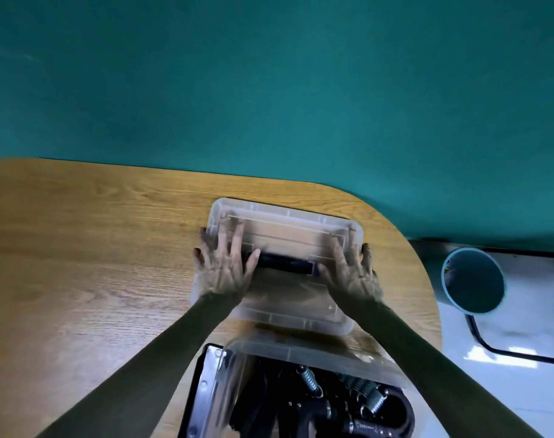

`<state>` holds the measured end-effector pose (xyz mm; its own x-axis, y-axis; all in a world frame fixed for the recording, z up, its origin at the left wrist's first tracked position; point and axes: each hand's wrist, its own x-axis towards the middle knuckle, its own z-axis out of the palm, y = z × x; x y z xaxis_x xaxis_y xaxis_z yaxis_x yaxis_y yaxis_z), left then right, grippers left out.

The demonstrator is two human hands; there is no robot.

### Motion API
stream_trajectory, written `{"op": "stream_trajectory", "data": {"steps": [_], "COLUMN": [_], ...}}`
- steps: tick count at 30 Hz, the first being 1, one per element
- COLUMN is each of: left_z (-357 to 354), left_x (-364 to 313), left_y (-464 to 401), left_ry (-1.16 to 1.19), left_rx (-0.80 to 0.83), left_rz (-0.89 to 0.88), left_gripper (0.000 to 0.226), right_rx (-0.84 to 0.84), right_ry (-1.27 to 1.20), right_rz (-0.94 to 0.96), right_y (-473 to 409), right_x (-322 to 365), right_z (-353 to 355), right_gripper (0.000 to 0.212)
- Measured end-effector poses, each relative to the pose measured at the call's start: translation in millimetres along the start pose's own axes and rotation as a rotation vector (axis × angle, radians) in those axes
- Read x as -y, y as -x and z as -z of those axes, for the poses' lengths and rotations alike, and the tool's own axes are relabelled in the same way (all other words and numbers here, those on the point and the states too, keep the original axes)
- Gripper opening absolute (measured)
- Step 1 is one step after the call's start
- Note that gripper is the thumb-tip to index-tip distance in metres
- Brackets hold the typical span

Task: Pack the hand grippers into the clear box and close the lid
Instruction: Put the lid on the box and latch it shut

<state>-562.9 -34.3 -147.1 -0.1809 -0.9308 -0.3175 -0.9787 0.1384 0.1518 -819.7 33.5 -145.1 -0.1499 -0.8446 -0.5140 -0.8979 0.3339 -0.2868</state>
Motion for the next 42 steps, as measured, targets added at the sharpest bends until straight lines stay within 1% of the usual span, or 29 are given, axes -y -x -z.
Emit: {"op": "stream_trajectory", "data": {"steps": [4,8,11,14,19,23,25,30,33,37,42], "left_z": [0,2,5,9,22,42,55,96,123,154,177], "left_x": [-2,-9,-13,-19,-32,-40,-45,-62,-76,-94,-110], "left_y": [-2,-3,-2,-2,-7,-8,-6,-1,4,19,44], "left_ry": [0.057,0.148,0.191,0.223,0.210,0.188,0.168,0.201,0.207,0.202,0.202], "left_rx": [0.009,0.007,0.014,0.022,-0.009,-0.094,-0.145,-0.224,-0.280,-0.331,-0.368], "left_rz": [0.028,0.056,0.054,0.055,0.058,0.031,0.019,-0.007,-0.016,-0.023,-0.012], "left_gripper": [0.078,0.081,0.082,0.080,0.077,0.073,0.072,0.070,0.071,0.070,0.070], "right_rx": [-0.024,-0.059,-0.094,-0.153,-0.261,-0.349,-0.393,-0.542,-0.615,-0.663,-0.713], "right_ry": [0.037,-0.001,-0.003,0.005,0.001,-0.025,-0.037,-0.043,-0.052,-0.052,-0.024], "right_rz": [0.057,0.008,0.020,0.000,-0.013,-0.068,-0.063,-0.083,-0.086,-0.089,-0.085], "right_y": [-6,-12,-11,-8,-7,3,10,22,33,53,84], "right_x": [5,11,14,15,14,26,31,41,43,43,40], "right_z": [-9,-11,-9,0,16,40,55,96,121,152,175], "right_gripper": [0.078,0.077,0.076,0.076,0.071,0.067,0.066,0.058,0.056,0.056,0.055]}}
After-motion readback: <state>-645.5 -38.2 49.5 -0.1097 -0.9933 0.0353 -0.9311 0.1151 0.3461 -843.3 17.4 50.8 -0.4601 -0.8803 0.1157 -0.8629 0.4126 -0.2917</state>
